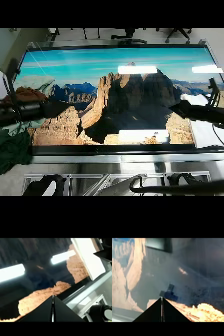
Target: Fold the shirts.
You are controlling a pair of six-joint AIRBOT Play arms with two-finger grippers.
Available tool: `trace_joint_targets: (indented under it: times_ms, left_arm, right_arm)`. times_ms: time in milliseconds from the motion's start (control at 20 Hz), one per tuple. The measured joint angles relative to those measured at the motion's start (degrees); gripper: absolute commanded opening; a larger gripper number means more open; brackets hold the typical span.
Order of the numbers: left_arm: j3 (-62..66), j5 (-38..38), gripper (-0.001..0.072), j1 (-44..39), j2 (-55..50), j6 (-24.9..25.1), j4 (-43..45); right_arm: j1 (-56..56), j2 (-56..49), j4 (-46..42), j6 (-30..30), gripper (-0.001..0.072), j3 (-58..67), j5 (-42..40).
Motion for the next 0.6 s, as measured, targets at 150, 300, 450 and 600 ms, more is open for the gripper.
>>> trace_joint_targets:
  times_ms: [150,300,450,600]
  left_arm:
    - [-6.05,2.21,0.0016,-1.01,4.55,-0.79,0.85]
    - [-8.35,3.17,0.0016,-1.36,7.32,-1.16,1.07]
    - [-9.18,3.61,0.0016,-1.49,9.01,-1.22,1.14]
    - [-9.49,3.76,0.0017,-1.51,9.77,-1.22,1.29]
  right_arm:
    - [1.99,1.60,0.22,-0.04,0.0016,-2.51,-1.03]
    - [2.67,2.14,0.33,-0.20,0.0016,-3.41,-1.38]
    - [2.89,2.34,0.35,-0.20,0.0016,-3.74,-1.44]
    - [2.97,2.40,0.35,-0.20,0.0016,-3.85,-1.53]
